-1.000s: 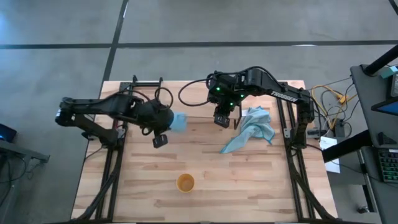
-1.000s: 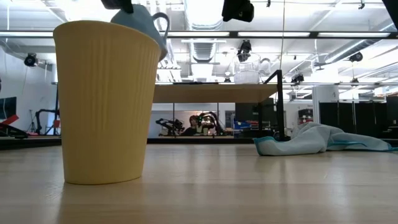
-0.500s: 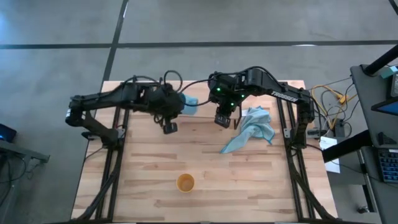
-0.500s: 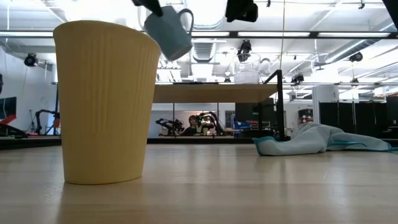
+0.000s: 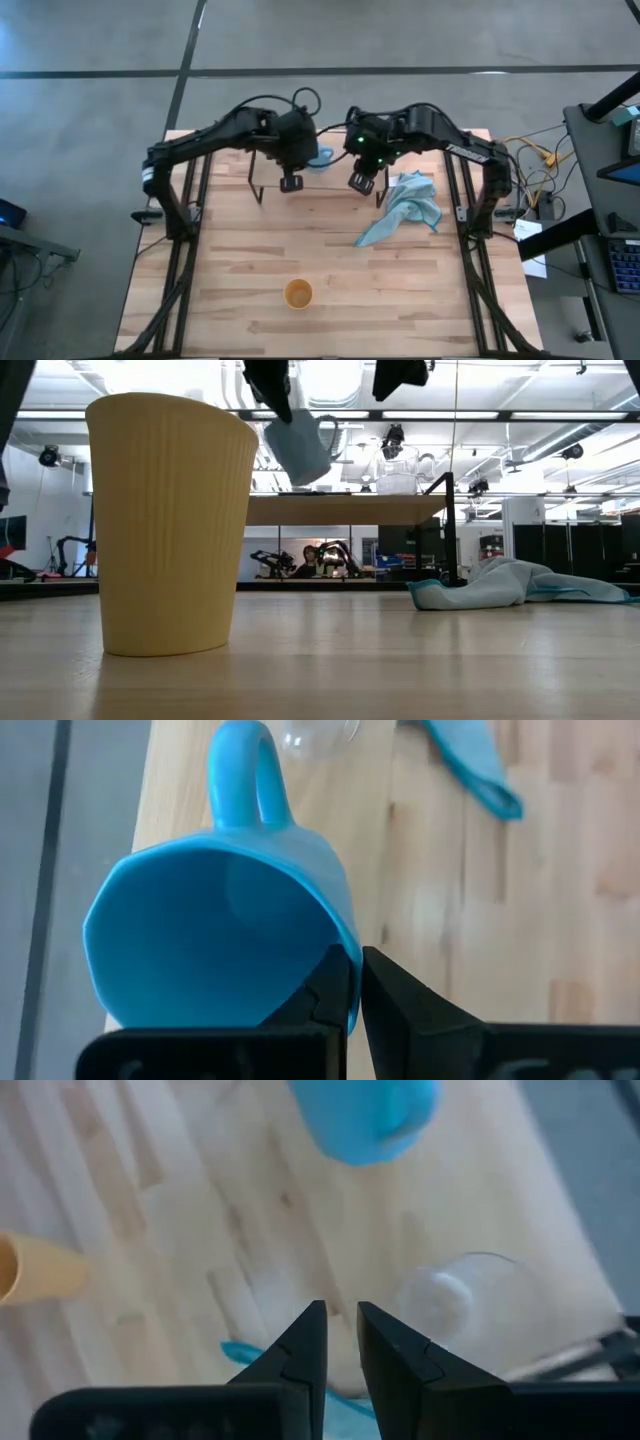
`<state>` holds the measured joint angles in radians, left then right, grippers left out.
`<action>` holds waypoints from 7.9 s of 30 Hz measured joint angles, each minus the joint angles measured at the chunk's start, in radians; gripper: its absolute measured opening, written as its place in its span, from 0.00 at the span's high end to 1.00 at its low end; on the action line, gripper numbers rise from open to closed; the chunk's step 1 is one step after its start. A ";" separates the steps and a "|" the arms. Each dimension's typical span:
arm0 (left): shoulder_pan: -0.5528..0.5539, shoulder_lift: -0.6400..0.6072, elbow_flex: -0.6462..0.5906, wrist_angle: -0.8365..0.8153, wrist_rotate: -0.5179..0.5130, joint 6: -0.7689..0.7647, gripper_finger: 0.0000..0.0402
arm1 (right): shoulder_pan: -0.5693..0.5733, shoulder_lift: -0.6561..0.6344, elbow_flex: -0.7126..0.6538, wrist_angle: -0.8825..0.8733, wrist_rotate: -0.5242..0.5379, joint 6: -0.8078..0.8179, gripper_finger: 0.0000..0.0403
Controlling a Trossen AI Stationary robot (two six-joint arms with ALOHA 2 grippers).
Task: Stack small to large cups/mugs on shelf
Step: Put the blue mug on the shelf, then put the yellow cup on the shelf
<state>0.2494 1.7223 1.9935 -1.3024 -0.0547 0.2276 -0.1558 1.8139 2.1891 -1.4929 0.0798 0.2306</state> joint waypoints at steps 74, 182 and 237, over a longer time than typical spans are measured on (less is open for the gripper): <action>0.032 0.119 -0.024 0.255 0.029 -0.012 0.97 | -0.004 -0.192 0.000 0.017 0.142 0.057 0.87; -0.353 -0.098 -0.019 -0.095 0.132 -0.670 0.87 | -0.004 -0.187 0.000 0.008 0.097 0.003 0.87; -0.635 -0.084 -0.686 0.553 0.115 -1.114 0.87 | -0.003 -0.170 -0.004 -0.078 0.096 -0.183 0.87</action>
<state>-0.3854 1.6379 1.3079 -0.7492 0.0605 -0.8866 -0.1593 1.6444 2.1849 -1.5707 0.1755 0.0477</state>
